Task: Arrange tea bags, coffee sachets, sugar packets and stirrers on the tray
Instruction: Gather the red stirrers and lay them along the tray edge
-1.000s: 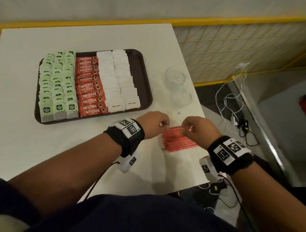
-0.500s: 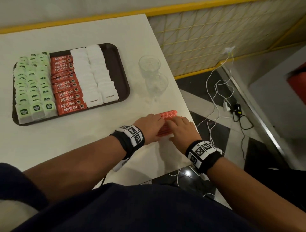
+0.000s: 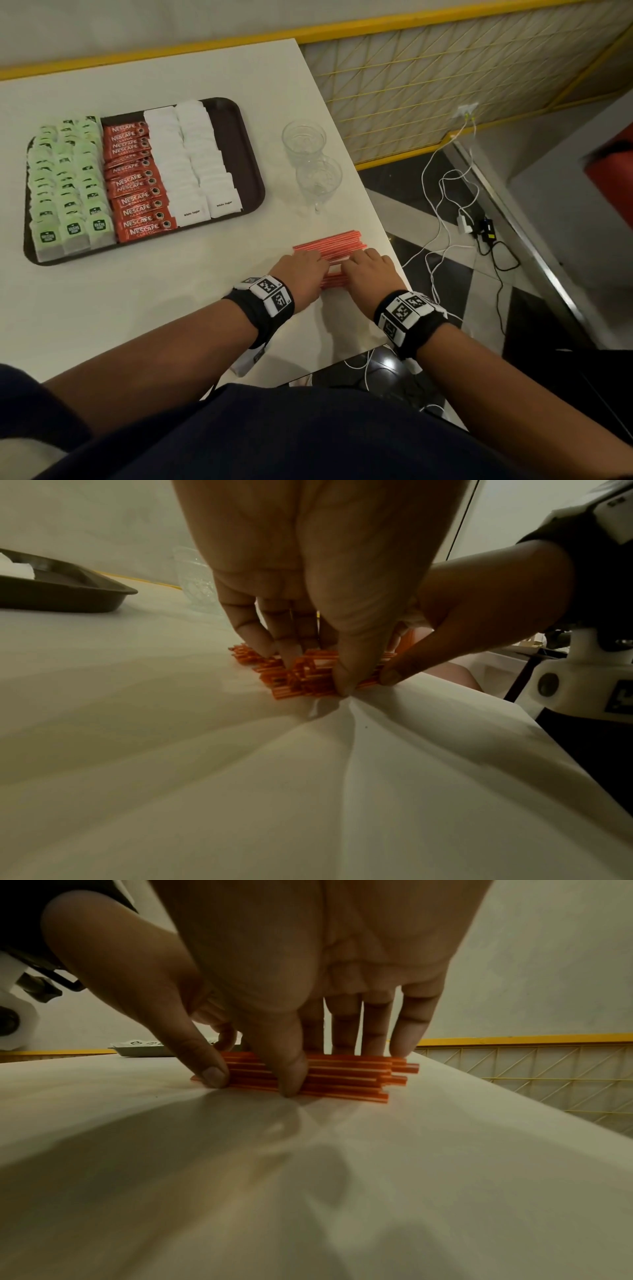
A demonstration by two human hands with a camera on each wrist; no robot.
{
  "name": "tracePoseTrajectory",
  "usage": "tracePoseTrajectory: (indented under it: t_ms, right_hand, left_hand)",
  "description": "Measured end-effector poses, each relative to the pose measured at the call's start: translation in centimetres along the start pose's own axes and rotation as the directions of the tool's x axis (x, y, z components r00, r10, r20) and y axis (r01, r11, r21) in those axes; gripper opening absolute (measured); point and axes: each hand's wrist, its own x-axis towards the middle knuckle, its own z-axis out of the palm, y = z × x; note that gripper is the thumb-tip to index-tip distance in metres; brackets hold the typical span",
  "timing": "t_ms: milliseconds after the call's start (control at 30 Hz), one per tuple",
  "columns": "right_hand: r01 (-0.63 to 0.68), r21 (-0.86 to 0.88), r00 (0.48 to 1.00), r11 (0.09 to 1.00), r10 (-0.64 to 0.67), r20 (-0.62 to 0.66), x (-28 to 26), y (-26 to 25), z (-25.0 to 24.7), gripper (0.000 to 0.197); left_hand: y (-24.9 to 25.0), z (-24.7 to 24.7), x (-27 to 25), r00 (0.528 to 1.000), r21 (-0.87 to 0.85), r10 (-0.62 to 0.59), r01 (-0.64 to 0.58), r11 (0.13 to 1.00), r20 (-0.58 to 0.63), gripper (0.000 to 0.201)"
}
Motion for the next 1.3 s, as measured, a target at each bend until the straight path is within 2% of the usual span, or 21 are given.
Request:
tracePoseTrajectory:
  t_ms: [167,400,500,767,1000,1300]
  right_hand:
    - [-0.022,0.025,0.997,0.999,0.020,0.070,0.4,-0.4,-0.4,0.023]
    - [-0.049,0.014,0.991,0.999,0.047,0.128,1.1,-1.1,-1.3,0.029]
    - [-0.059,0.017,0.985,0.998,0.056,0.162,1.3,-1.2,-1.6,0.031]
    - [-0.076,0.029,0.991,0.997,0.073,0.114,1.0,-1.6,-1.0,0.031]
    - [-0.079,0.002,0.989,0.997,0.078,0.129,1.1,-1.8,-0.6,0.030]
    - [-0.055,0.085,0.993,0.995,0.046,0.108,0.8,-1.7,-0.1,0.032]
  left_hand:
    - [0.0,0.0,-0.1,1.000,-0.017,0.008,-0.008,1.000,0.003,0.027]
    - [0.1,-0.4,0.2,1.000,0.094,0.001,-0.002,0.996,0.018,0.024]
    - [0.4,-0.4,0.4,0.999,0.090,-0.016,0.013,0.996,0.030,0.025]
    - [0.9,-0.3,0.4,0.997,0.044,-0.066,0.064,0.997,0.051,0.026]
    - [1.1,0.0,0.4,0.995,0.031,-0.068,0.066,0.997,0.077,0.029]
    - [0.7,-0.1,0.6,0.997,0.034,0.027,-0.030,0.999,0.073,0.032]
